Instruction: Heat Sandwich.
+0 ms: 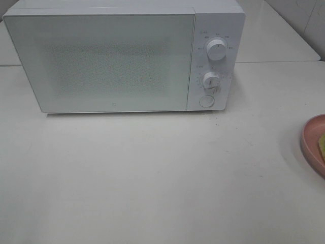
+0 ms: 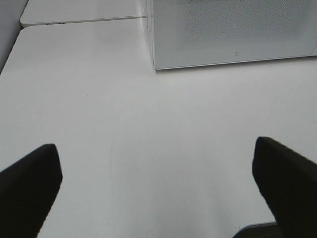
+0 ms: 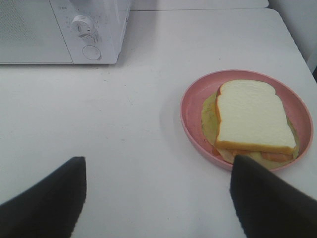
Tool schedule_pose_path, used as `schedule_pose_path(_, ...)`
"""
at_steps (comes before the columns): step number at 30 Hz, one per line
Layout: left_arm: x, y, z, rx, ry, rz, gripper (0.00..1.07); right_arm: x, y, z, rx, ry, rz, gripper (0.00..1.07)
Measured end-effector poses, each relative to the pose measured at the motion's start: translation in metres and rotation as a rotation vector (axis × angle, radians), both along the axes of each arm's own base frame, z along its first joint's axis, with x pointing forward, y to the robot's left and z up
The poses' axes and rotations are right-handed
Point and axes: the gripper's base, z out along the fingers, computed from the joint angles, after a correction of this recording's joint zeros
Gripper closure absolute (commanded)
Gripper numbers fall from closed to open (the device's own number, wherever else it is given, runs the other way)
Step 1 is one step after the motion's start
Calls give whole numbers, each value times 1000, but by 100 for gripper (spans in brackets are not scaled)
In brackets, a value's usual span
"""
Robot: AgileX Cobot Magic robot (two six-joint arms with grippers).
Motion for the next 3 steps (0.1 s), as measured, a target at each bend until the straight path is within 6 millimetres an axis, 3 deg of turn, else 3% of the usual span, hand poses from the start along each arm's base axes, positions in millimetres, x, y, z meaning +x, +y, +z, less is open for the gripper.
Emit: schedule_pose_path(3, 0, 0, 0, 0, 0, 0, 3, 0, 0, 0, 0, 0, 0, 31)
